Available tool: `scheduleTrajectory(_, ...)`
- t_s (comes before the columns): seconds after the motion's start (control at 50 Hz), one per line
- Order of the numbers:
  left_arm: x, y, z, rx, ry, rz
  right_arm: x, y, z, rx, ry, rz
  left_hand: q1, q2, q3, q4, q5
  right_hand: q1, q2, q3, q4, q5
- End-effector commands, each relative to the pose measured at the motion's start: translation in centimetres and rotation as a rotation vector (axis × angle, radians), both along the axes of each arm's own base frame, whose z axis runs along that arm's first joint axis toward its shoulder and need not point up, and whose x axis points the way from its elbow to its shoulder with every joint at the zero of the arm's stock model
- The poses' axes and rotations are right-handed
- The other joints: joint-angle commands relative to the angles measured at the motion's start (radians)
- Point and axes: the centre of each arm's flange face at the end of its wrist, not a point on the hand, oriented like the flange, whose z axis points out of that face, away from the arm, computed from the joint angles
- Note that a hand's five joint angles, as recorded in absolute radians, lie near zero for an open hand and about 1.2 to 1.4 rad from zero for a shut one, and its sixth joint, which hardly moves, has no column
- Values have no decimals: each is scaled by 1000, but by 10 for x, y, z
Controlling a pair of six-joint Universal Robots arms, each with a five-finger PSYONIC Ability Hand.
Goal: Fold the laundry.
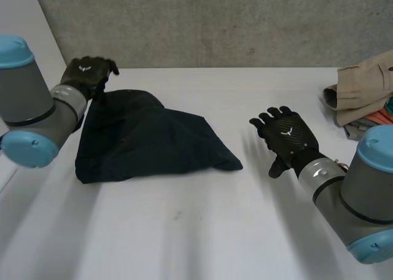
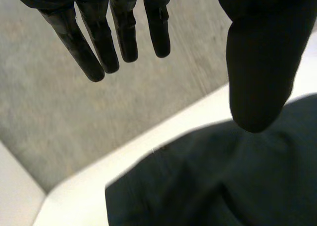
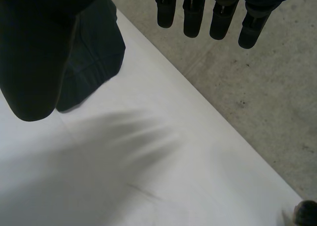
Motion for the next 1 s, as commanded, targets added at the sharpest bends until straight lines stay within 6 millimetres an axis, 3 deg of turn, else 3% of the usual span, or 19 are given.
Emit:
scheduleTrajectory(0.02, 13, 54, -19, 239, -123, 57, -1, 3, 8, 115, -39, -26, -84, -80, -79, -69, -67, -47, -31, -33, -35, -48)
scheduleTrajectory(0.1, 16, 65, -35, 272, -166, 43, -2, 8, 14, 193, -62, -34, -93, -89, -88, -78, -76, 251, 267, 266, 263, 250)
scheduleTrajectory(0.12, 16, 67, -41, 275, -183, 37, -3, 9, 16, 214, -72, -40, -93, -89, -88, -78, -76, 645, 661, 659, 656, 643)
scheduleTrajectory(0.16, 15, 68, -46, 264, -198, 32, -3, 8, 17, 224, -86, -46, -93, -89, -88, -78, -76, 1064, 1080, 1078, 1075, 1062)
scheduleTrajectory(0.18, 14, 68, -48, 262, -205, 30, -4, 8, 17, 227, -93, -49, -93, -89, -88, -78, -76, 1174, 1190, 1188, 1185, 1172)
scheduleTrajectory(0.24, 13, 64, -56, 231, -235, 32, -6, 3, 19, 226, -124, -59, -114, -110, -109, -99, -96, 1175, 1191, 1189, 1186, 1173)
scheduleTrajectory(0.34, 15, 54, -67, 197, -283, 59, -9, -4, 18, 236, -155, -54, -202, -198, -197, -187, -184, 1175, 1191, 1189, 1186, 1173)
scheduleTrajectory(0.36, 15, 53, -68, 197, -290, 62, -9, -4, 18, 239, -156, -51, -205, -201, -200, -190, -187, 1015, 1031, 1029, 1026, 1013)
scheduleTrajectory(0.38, 16, 52, -72, 200, -304, 62, -9, -3, 17, 241, -154, -50, -216, -213, -212, -201, -199, 1, 18, 16, 13, 0)
scheduleTrajectory(0.52, 19, 39, -82, 204, -342, 75, -10, -3, 19, 240, -158, -49, -155, -151, -150, -140, -138, -47, -31, -33, -35, -48)
scheduleTrajectory(0.6, 26, 29, -85, 201, -359, 104, -10, -3, 20, 242, -158, -49, 202, 206, 207, 217, 220, -47, -31, -33, -35, -48)
scheduleTrajectory(0.68, 32, 15, -82, 161, -365, 138, -10, -3, 20, 240, -154, -51, 883, 887, 888, 898, 900, -47, -31, -33, -35, -48)
scheduleTrajectory(0.74, 35, -5, -59, 49, -351, 184, -10, -3, 19, 239, -150, -53, 958, 961, 962, 973, 975, -47, -31, -33, -35, -48)
scheduleTrajectory(0.8, 34, -23, -9, -139, -286, 235, -11, -3, 20, 233, -144, -53, 958, 961, 962, 973, 975, -47, -31, -33, -35, -48)
scheduleTrajectory(0.82, 30, -27, 20, -242, -244, 252, -11, -4, 20, 232, -142, -55, 958, 961, 962, 973, 975, -47, -31, -33, -35, -48)
scheduleTrajectory(0.84, 27, -29, 36, -300, -219, 255, -11, -4, 20, 230, -141, -56, 958, 961, 962, 973, 975, -47, -31, -33, -35, -48)
scheduleTrajectory(0.88, 20, -28, 66, -402, -169, 251, -12, -4, 20, 229, -140, -59, 958, 961, 962, 973, 975, -47, -31, -33, -35, -48)
scheduleTrajectory(0.9, 10, -24, 91, -492, -118, 234, -12, -5, 20, 227, -141, -65, 958, 961, 962, 973, 975, -47, -31, -33, -35, -48)
scheduleTrajectory(1.0, -31, 0, 143, -679, 38, 100, -17, -9, 23, 220, -149, -95, 958, 961, 962, 973, 975, -47, -31, -33, -35, -48)
